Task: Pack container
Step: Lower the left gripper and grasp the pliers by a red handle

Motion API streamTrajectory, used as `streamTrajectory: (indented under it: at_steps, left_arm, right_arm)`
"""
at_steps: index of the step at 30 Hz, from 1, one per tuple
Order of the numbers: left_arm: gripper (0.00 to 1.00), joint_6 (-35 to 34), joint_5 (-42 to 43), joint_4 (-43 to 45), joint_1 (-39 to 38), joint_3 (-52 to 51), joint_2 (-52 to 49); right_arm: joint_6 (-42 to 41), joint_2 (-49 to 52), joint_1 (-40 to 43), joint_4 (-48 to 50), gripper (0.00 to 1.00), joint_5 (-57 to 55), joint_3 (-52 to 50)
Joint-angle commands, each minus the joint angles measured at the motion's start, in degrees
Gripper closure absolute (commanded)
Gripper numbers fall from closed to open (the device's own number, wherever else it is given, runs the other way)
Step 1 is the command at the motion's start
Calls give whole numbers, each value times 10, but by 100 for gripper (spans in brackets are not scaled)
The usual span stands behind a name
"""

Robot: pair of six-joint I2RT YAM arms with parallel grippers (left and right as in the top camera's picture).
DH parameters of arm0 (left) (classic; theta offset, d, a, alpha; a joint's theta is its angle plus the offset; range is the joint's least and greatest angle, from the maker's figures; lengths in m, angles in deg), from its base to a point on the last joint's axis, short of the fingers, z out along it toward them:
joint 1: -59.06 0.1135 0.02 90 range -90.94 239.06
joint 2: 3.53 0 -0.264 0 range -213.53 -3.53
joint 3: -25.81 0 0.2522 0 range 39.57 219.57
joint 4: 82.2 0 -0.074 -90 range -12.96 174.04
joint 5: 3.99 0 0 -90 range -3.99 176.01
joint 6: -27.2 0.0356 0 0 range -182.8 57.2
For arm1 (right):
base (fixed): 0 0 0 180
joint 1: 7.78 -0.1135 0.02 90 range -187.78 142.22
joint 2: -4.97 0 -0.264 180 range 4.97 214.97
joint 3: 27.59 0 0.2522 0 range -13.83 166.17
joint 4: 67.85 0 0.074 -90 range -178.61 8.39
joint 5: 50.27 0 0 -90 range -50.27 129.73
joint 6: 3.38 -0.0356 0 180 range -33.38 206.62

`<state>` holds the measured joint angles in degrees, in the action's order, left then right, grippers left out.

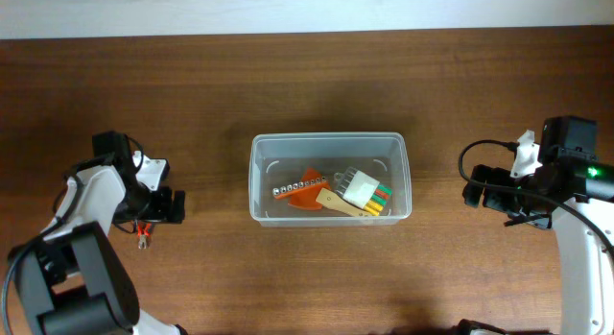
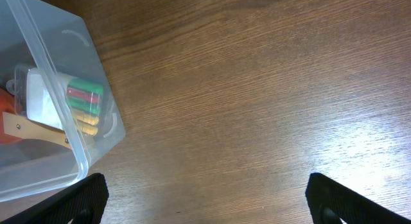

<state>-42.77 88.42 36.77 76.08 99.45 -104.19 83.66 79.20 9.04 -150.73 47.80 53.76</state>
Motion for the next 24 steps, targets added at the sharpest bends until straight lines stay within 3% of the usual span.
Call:
streamTrajectory:
  at_steps: [1, 8, 14, 16, 17, 22, 24]
  left_arm:
    - [0, 11, 9, 2, 3, -2, -29]
    - [4, 2, 9, 2, 0, -4, -46]
    - [28, 2, 12, 1, 0, -7, -46]
    - [40, 2, 13, 1, 0, -7, -46]
    - [41, 2, 13, 0, 0, -7, -46]
    - [76, 2, 21, -3, 0, -7, -46]
    - [79, 2, 24, -3, 0, -7, -46]
  right_arm:
    - [2, -3, -4, 0, 1, -1, 0]
    - [1, -3, -4, 0, 1, 0, 0]
    - [1, -3, -4, 0, 1, 0, 0]
    - [1, -3, -4, 0, 1, -1, 0]
    - [1, -3, -4, 0, 1, -1, 0]
    - [1, -3, -4, -1, 1, 0, 0]
    - [1, -3, -4, -1, 2, 4, 0]
